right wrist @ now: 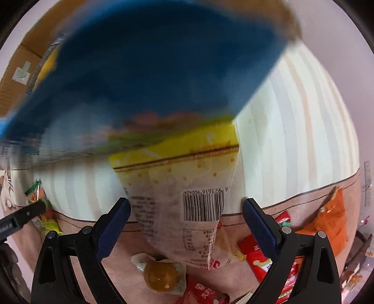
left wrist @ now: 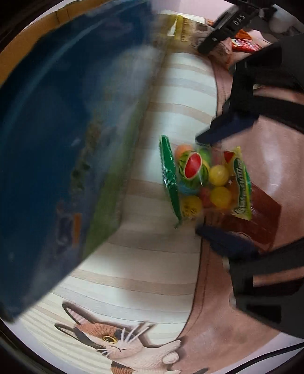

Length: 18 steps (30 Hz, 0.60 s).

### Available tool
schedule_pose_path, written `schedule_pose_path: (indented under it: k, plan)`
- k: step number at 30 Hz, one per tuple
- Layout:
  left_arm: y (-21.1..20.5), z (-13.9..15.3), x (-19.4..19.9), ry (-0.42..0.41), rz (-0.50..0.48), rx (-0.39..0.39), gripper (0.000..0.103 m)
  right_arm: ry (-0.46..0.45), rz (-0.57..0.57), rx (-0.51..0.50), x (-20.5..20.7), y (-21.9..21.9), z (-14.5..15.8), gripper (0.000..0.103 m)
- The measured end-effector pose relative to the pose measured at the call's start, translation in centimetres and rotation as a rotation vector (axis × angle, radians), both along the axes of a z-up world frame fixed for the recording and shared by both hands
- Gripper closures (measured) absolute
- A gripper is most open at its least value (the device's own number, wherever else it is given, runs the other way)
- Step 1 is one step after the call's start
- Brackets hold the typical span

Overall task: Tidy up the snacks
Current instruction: 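Grasp the fruit-candy bag with the left tool while the right tool grasps the yellow-topped bag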

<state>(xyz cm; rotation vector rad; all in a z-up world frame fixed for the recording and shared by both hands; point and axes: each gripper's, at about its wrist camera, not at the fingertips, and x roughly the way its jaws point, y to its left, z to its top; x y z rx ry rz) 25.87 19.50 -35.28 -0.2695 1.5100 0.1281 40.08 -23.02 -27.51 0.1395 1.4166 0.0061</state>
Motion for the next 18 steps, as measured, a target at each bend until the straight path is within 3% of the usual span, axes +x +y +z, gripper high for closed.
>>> schedule_pose_path:
  k: [2,5,11,18]
  plan:
    - [-0.1,0.0,-0.1,-0.003,0.004,0.002,0.050,0.025,-0.010,0.020,-0.4,-0.5,-0.6,0.029]
    - [-0.4,0.3,-0.7,-0.009,0.006,0.011,0.052,0.017,-0.009,0.019,-1.2,-1.1,-0.4,0.046]
    - [-1.4,1.8,-2.8,-0.013,-0.023,0.016,0.055,-0.017,0.020,0.053,-3.0,-0.9,1.8,0.052]
    - [-4.5,4.7,-6.7,-0.024,-0.114,-0.027,0.061,0.070,0.117,0.174,-7.8,0.6,3.3,0.052]
